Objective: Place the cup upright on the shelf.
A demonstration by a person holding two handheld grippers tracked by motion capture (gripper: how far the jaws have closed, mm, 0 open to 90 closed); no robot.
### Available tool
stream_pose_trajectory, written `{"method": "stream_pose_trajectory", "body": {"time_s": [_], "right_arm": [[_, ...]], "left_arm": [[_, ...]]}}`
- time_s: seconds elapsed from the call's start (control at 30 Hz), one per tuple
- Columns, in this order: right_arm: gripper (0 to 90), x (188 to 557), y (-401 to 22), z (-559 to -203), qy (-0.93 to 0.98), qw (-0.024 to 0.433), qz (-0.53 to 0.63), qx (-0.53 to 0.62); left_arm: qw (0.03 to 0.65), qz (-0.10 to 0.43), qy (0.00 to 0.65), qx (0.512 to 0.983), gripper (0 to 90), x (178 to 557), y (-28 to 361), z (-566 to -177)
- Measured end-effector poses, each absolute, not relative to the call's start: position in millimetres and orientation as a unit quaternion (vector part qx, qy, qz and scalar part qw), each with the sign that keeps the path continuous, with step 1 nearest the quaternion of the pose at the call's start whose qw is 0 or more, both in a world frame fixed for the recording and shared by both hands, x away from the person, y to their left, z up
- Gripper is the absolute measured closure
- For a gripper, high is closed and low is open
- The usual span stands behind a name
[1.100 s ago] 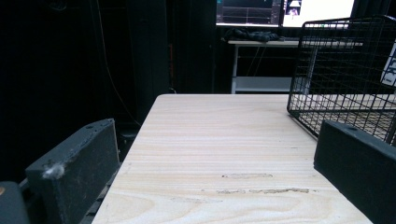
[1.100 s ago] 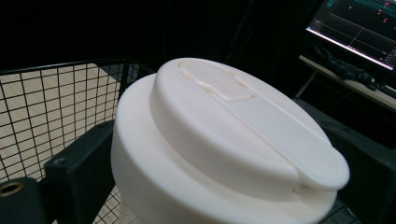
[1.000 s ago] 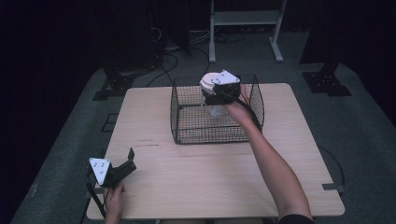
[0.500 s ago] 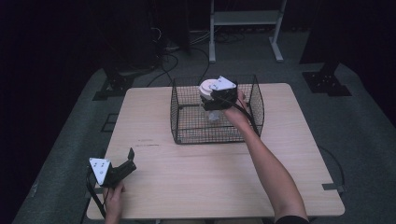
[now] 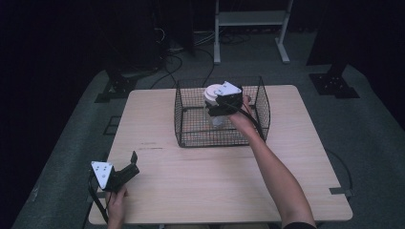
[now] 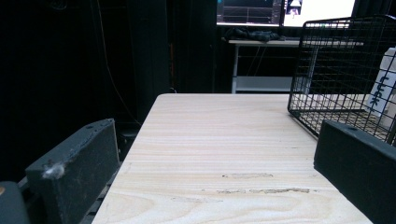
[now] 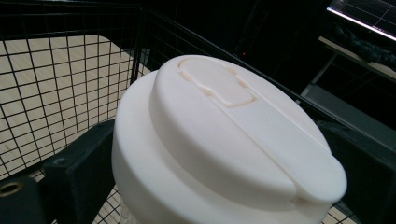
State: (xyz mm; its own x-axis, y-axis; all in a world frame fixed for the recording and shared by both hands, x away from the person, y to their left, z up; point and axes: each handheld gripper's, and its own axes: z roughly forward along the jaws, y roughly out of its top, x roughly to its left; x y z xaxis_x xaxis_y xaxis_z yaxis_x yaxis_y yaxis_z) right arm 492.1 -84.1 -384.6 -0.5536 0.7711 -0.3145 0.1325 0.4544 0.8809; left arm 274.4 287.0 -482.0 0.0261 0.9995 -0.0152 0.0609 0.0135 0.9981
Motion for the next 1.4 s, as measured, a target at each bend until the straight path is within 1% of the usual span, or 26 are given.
{"method": "stream_pose_trajectory", "body": {"time_s": [0.2,0.83,1.1,1.4], "right_arm": [[3.4,492.5,-87.5,-383.6,0.770,0.367,0.429,0.297],[4.0,484.9,-89.4,-372.7,0.771,0.384,0.424,0.281],[4.1,476.5,-93.4,-361.6,0.760,0.387,0.441,0.279],[4.0,455.4,-101.3,-347.3,0.754,0.386,0.460,0.267]], "left_arm": [[0.494,0.476,0.510,0.520,0.0,274.5,286.3,-482.0],[0.495,0.474,0.509,0.520,0.0,274.0,286.6,-481.9],[0.496,0.476,0.508,0.520,0.0,274.1,286.3,-482.1],[0.495,0.476,0.506,0.522,0.0,273.6,285.6,-482.0]]}}
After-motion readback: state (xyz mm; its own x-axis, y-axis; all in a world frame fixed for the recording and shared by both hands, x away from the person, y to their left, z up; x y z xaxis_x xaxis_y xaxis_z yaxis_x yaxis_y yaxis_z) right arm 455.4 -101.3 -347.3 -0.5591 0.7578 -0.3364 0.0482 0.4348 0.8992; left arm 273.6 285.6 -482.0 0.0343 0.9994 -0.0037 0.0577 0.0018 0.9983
